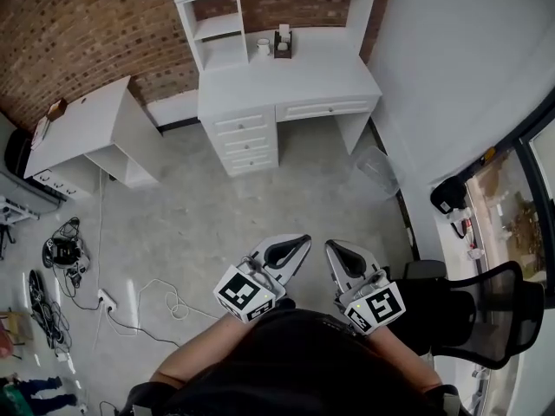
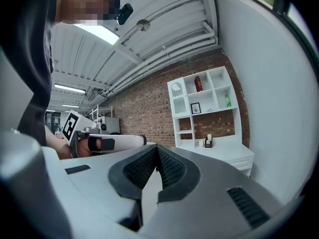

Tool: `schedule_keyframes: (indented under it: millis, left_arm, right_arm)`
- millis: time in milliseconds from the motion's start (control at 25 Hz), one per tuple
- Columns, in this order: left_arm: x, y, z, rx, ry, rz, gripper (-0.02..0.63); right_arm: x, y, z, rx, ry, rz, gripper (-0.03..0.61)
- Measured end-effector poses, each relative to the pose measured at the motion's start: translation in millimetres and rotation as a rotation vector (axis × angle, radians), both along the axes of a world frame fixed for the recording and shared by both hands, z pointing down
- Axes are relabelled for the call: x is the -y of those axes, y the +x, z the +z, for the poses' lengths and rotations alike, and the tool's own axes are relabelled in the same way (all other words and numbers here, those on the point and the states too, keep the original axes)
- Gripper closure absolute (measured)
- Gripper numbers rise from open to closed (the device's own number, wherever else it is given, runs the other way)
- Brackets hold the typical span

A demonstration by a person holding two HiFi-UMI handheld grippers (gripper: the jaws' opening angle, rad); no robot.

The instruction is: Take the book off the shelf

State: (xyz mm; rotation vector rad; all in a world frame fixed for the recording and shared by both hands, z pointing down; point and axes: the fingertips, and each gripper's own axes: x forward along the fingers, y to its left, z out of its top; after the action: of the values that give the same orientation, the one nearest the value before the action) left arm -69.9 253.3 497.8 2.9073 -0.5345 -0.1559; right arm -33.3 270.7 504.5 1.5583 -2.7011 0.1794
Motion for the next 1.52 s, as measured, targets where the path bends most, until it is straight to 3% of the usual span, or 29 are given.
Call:
schedule_keyframes:
  millis: [400, 840, 1160, 1320, 1520]
  left_arm:
    - [90, -32, 2, 0.007, 0.002, -0.004, 0.607]
    - [178, -13, 8, 0.05, 0.014, -0.029, 0.607]
    - [265, 25, 7, 0.056, -0.002, -0.117, 0.607]
    - [307, 63, 6, 0.03, -0.039, -0.131, 0.607]
    - [353, 111, 0, 0.029, -0.022, -0.167, 0.607]
  right_arm:
    - [92, -36, -1, -0.011, 0.008, -0.013, 0.563]
    - [184, -21, 4, 0.014, 0.001, -0.057, 0.563]
    - [275, 18, 0, 0.029, 0.006, -0.153, 0.563]
    - [317, 48, -6, 0.028, 0.01, -0.209, 0.563]
    - [362, 101, -11, 0.036, 0.023, -0.245, 0.563]
